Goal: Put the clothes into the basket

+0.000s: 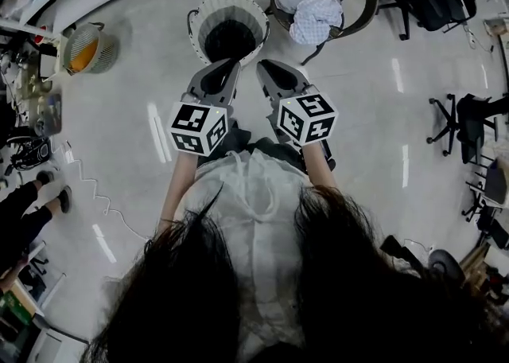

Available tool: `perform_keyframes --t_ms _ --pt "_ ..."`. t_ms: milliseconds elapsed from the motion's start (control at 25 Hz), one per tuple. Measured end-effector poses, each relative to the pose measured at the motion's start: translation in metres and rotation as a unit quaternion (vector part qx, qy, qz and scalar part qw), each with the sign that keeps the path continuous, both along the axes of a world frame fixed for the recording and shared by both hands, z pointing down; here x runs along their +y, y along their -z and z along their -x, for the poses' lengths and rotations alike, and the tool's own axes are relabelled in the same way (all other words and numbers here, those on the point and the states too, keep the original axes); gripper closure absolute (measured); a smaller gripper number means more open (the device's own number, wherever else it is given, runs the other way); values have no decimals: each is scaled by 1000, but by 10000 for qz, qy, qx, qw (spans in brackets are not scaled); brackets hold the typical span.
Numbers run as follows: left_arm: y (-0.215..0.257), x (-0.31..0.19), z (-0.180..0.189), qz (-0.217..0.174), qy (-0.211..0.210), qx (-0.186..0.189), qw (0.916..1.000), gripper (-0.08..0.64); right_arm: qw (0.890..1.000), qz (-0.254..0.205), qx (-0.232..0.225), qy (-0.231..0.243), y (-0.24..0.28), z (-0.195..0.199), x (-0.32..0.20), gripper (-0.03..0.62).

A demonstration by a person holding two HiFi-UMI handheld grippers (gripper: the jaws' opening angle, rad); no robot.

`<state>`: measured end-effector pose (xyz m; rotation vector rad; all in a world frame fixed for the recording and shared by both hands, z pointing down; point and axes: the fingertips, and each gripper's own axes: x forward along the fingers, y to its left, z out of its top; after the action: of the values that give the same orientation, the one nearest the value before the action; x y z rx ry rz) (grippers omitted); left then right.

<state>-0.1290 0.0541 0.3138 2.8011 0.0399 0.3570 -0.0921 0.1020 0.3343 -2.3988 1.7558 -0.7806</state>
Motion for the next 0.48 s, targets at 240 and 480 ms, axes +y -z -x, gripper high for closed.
perform_keyframes --t_ms 240,480 --pt "-4 -12 -12 6 -381 11 9993 531 9994 82 -32 -334 -7 -9 -12 548" --pt "-4 -19 -29 26 -664 16 9978 531 9979 178 -59 -619 -11 -26 -14 548"
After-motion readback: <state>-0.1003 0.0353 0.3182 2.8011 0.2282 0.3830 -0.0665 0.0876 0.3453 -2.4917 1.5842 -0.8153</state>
